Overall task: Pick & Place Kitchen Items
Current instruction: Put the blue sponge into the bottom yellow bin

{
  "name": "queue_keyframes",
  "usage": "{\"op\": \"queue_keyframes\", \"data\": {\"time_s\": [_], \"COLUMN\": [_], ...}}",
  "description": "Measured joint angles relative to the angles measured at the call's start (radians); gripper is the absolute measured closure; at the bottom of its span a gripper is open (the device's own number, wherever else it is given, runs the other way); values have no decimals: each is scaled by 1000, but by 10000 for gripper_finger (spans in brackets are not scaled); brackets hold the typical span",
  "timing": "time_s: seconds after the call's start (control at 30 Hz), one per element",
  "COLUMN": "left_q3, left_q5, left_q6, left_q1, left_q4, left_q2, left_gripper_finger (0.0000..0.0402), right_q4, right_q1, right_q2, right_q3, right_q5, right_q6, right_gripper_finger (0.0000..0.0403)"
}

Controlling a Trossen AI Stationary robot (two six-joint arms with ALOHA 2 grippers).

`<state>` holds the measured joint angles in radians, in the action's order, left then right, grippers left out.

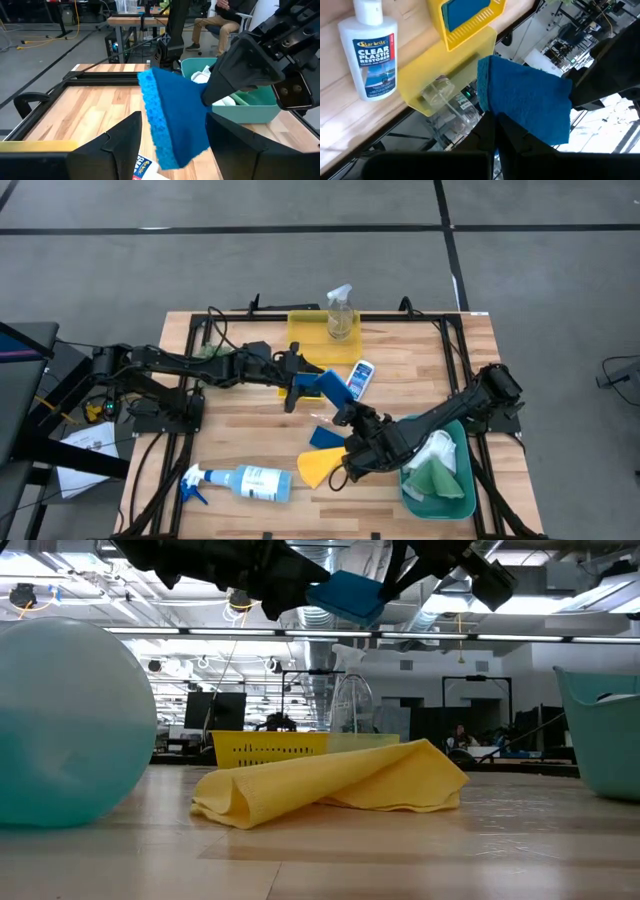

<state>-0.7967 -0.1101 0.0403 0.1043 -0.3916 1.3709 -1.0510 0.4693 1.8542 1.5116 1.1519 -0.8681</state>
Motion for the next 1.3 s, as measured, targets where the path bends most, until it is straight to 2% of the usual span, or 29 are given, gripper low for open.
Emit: {"op": "queue_keyframes", "data": {"time_s": [0.1, 0.2, 0.47, 0.83, 1.03, 1.3], "left_q3": [0, 0, 0, 0, 0, 0], "left_q5": [0, 0, -2, -18, 23, 59], "left_q6": [-7, -50, -84, -94, -98, -147], "left_q1": [3, 14, 49, 55, 56, 98], "left_q4": [1, -3, 1, -3, -2, 19], "left_q2": [0, 0, -1, -5, -5, -5], "left_gripper_finger": [201, 235, 385, 397, 398, 399], "right_q4": [14, 21, 45, 132, 269, 210], "right_q1": [-1, -1, -1, 0, 1, 9], "right_q2": [0, 0, 0, 0, -1, -2], "right_q3": [0, 0, 0, 0, 0, 0], "right_q5": [1, 1, 1, 48, 156, 255], "right_q6": [-3, -3, -4, 32, 297, 659], "right_gripper_finger": [403, 403, 403, 390, 354, 260]}}
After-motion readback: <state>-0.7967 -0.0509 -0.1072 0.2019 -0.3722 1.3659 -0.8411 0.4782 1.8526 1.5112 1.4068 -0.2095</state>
